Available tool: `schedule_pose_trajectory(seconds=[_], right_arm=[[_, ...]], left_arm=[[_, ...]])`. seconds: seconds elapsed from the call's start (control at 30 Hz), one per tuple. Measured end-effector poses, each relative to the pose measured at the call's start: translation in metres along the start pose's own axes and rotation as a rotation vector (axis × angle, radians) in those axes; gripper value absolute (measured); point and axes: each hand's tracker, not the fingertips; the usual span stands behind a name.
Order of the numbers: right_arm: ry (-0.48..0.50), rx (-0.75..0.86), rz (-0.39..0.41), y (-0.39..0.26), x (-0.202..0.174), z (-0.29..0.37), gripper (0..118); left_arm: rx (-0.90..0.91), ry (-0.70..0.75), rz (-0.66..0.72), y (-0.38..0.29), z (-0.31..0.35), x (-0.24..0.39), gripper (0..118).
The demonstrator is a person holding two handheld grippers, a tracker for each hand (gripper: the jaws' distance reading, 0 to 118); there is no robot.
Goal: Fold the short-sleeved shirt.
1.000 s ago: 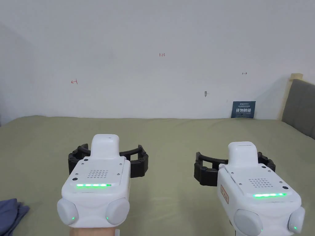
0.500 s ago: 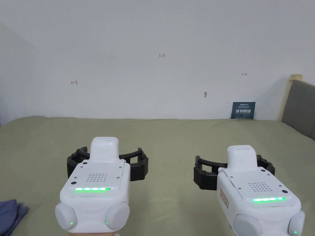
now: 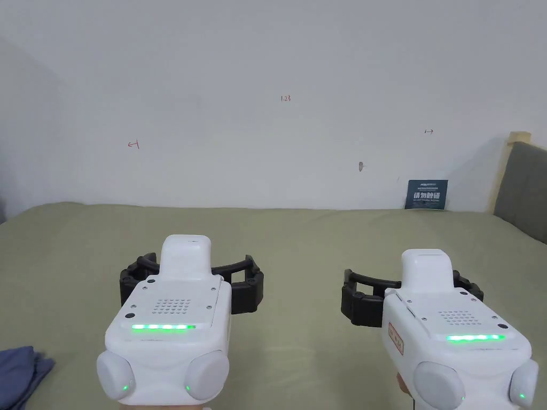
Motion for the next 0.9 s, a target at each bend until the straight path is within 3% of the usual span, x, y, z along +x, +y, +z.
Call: schedule_pose_trajectory(seconds=[0.07,0.17,0.23,0.33,0.4,0.6,0.77,0.9], right_arm=[[0.016,-0.036,-0.024,0.004,0.001,-0.001,118],[-0.058,-0.067,0.023,0.009,-0.008,0.001,118],[-0.052,-0.070,0.029,0.012,-0.012,0.001,118],[0.038,-0.098,-0.042,0.017,-0.007,0.003,118],[0.024,-0.103,-0.059,0.021,-0.005,0.003,118],[-0.029,-0.024,0.029,0.017,-0.006,0.006,118],[-0.163,-0.012,0.070,0.012,-0.014,0.005,118],[-0.164,-0.051,0.097,0.011,-0.016,0.003,118]], left_arm=[[-0.005,-0.001,0.005,0.002,0.001,-0.002,118],[-0.006,-0.001,0.014,0.005,0.002,-0.004,118],[-0.016,0.000,0.012,0.006,0.002,-0.003,118],[-0.038,-0.011,0.031,0.009,0.002,-0.004,118],[-0.033,-0.007,0.030,0.010,0.004,-0.004,118],[-0.029,-0.011,0.023,0.015,0.007,-0.006,118],[-0.037,-0.013,0.025,0.014,0.006,-0.005,118],[-0.052,-0.022,0.028,0.013,0.005,-0.003,118]])
